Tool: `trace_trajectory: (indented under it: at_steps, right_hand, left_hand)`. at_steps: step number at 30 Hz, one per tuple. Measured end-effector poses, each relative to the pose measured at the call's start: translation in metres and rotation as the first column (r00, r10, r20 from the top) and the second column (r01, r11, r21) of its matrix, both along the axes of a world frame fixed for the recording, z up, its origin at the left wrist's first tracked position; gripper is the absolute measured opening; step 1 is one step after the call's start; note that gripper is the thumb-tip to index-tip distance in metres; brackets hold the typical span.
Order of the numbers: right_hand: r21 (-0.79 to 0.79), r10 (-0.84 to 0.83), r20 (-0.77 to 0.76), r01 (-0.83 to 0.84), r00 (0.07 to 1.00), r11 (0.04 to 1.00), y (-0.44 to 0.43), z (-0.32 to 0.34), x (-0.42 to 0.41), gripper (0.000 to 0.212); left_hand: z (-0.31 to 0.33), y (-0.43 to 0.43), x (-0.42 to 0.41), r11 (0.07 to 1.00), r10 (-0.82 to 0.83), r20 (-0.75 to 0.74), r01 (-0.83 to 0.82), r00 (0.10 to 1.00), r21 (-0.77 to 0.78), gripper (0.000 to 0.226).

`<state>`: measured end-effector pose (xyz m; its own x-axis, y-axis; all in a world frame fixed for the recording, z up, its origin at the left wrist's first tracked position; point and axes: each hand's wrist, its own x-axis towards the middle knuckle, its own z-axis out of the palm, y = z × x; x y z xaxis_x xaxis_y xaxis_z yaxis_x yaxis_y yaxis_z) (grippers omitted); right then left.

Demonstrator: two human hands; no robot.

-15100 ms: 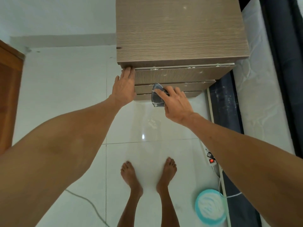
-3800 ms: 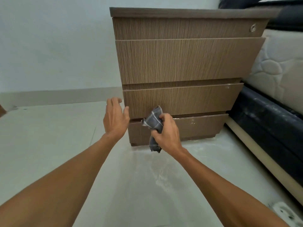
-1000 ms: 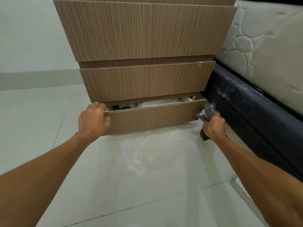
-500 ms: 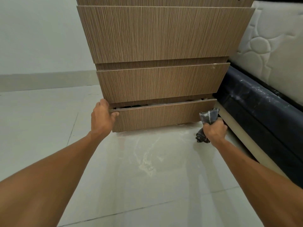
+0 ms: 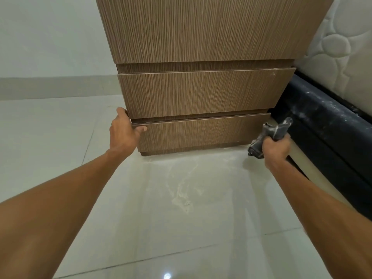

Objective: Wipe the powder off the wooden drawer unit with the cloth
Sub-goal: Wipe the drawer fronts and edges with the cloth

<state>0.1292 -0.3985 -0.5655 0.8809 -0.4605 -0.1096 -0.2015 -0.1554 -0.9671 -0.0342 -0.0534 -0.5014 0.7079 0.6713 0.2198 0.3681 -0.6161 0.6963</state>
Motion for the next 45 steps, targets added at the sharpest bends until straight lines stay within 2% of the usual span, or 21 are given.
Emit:
trace_trajectory:
  at_steps: [2,4,6,8,9,10,12,14,16,18,23,31,37,40,42,45]
  right_hand:
    - [0.123,-0.024,0.038,0.020,0.999,0.992,0.007,0.005,0.004,0.050]
    - [0.255,0.024,0.082,-0.044,0.996,0.966,0.022,0.012,0.008,0.055]
    - [0.399,0.127,0.129,-0.168,0.984,0.901,0.040,0.016,0.014,0.066]
    - [0.539,0.132,0.146,-0.191,0.980,0.820,0.053,0.008,0.029,0.082]
    - [0.606,0.121,0.152,-0.189,0.981,0.772,0.059,0.003,0.032,0.078]
    - [0.640,0.086,0.155,-0.166,0.984,0.750,0.067,0.007,0.026,0.066]
    - [0.649,0.035,0.118,-0.103,0.992,0.754,0.081,0.014,0.019,0.058]
    - [0.649,-0.006,0.043,-0.023,0.999,0.761,0.095,0.014,0.018,0.065]
    - [0.571,-0.033,-0.033,0.046,0.999,0.819,0.111,0.016,0.011,0.069]
    - [0.497,-0.005,-0.077,0.042,0.997,0.867,0.133,0.015,0.002,0.070]
    - [0.480,0.055,-0.185,0.041,0.981,0.876,0.186,0.001,-0.025,0.073]
    - [0.671,0.175,-0.327,0.098,0.929,0.735,0.265,0.005,-0.073,0.085]
    - [0.798,0.251,-0.352,0.149,0.902,0.584,0.310,0.004,-0.106,0.086]
    - [0.820,0.298,-0.353,0.140,0.887,0.555,0.329,-0.009,-0.112,0.095]
    - [0.848,0.355,-0.337,0.118,0.872,0.517,0.336,-0.019,-0.113,0.086]
    - [0.920,0.444,-0.253,0.071,0.859,0.386,0.329,-0.010,-0.131,0.057]
  left_hand:
    - [0.001,0.002,0.000,1.000,-0.017,-0.009,0.017,1.000,0.019,0.051]
    - [0.002,0.003,0.000,0.999,-0.030,-0.010,0.030,0.999,0.033,0.051]
    - [0.000,0.005,0.000,0.998,-0.043,-0.012,0.044,0.999,0.045,0.051]
    - [-0.002,0.008,0.001,0.997,-0.050,-0.008,0.050,0.999,0.051,0.051]
    - [-0.003,0.010,0.002,0.997,-0.055,-0.004,0.055,0.998,0.054,0.051]
    - [-0.004,0.012,0.002,0.997,-0.059,-0.003,0.059,0.998,0.057,0.051]
    - [-0.006,0.013,0.003,0.996,-0.067,0.002,0.067,0.998,0.060,0.051]
    - [-0.007,0.015,0.004,0.996,-0.071,0.007,0.070,0.997,0.059,0.050]
    - [-0.009,0.015,0.004,0.996,-0.072,0.011,0.071,0.997,0.058,0.049]
    - [-0.010,0.016,0.003,0.996,-0.071,0.013,0.070,0.997,0.061,0.048]
    - [-0.011,0.020,0.002,0.996,-0.072,0.014,0.071,0.997,0.060,0.042]
    - [-0.009,0.026,-0.001,0.994,-0.097,0.011,0.096,0.995,0.046,0.032]
    - [-0.007,0.033,-0.004,0.992,-0.095,0.014,0.093,0.995,0.082,0.026]
    - [-0.008,0.035,-0.004,0.989,-0.105,-0.003,0.105,0.994,0.104,0.025]
    - [-0.008,0.034,-0.005,0.988,-0.105,-0.016,0.106,0.994,0.109,0.026]
    - [-0.010,0.034,-0.006,0.988,-0.111,-0.026,0.113,0.993,0.102,0.027]
